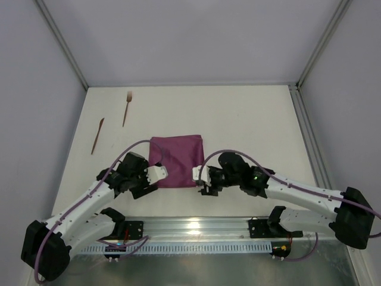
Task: Fold the napkin into a case and place the utensils inside
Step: Fold the lower triangle-folded napkin at the center of the board.
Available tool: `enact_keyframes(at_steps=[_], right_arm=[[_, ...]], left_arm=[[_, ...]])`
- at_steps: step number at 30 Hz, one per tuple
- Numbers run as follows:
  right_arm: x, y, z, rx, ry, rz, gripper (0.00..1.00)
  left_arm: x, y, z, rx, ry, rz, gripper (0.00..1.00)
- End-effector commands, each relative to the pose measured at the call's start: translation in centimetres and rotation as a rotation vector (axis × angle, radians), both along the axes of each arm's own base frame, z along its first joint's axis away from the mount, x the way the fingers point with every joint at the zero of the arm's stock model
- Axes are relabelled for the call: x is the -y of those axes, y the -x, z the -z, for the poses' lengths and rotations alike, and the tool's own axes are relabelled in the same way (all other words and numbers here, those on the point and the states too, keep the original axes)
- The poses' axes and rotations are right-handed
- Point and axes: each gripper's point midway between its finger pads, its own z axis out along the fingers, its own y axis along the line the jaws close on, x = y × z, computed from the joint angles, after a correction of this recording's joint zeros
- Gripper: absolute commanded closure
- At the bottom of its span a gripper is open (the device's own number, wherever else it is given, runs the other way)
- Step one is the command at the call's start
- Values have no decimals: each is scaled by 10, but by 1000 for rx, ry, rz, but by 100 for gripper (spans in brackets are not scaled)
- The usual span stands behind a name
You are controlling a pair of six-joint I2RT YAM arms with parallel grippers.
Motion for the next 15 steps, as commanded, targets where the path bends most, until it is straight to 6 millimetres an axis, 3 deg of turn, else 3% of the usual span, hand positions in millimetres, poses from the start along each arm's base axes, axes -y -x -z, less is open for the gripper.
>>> enact_keyframes(at_steps=[1, 7, 10, 15], right_arm=[[20, -12, 58, 134, 272, -44, 39], [9, -42, 64, 315, 339, -35, 39], [6, -46, 70, 333, 384, -71, 39], [9, -43, 98, 314, 487, -135, 39]], left_arm=[[1, -1, -2, 11, 16, 9, 30], [4, 0, 3, -6, 21, 21, 30], [4, -2, 4, -9, 16, 16, 30], [8, -4, 5, -12, 25, 21, 30]])
